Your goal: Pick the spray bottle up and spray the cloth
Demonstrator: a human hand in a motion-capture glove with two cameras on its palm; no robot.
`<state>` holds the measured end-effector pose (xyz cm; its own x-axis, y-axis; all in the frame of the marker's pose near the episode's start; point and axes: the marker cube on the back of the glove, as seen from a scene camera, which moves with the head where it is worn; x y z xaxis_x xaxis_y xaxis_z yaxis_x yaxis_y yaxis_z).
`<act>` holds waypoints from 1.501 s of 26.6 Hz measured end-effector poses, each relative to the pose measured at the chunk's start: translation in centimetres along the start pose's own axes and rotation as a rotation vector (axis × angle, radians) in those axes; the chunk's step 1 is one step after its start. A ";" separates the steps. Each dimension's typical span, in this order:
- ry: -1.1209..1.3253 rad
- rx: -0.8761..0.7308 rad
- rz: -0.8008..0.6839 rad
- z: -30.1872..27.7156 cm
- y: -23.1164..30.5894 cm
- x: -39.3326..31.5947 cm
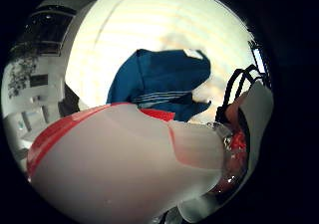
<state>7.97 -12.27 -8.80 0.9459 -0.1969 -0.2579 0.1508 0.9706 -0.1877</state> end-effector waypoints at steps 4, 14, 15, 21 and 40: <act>-0.018 -0.003 -0.007 0.7 0.3 -0.8; -0.059 0.059 -0.021 -4.0 2.2 -0.6; -0.065 0.054 -0.019 -3.6 2.0 -0.6; -0.209 -0.007 -0.039 1.1 0.7 -2.7; -1.364 0.372 -0.466 -7.6 -0.1 -20.2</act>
<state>-13.34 -9.43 -10.76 0.2949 -0.4180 0.8593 0.3726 0.8784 0.2994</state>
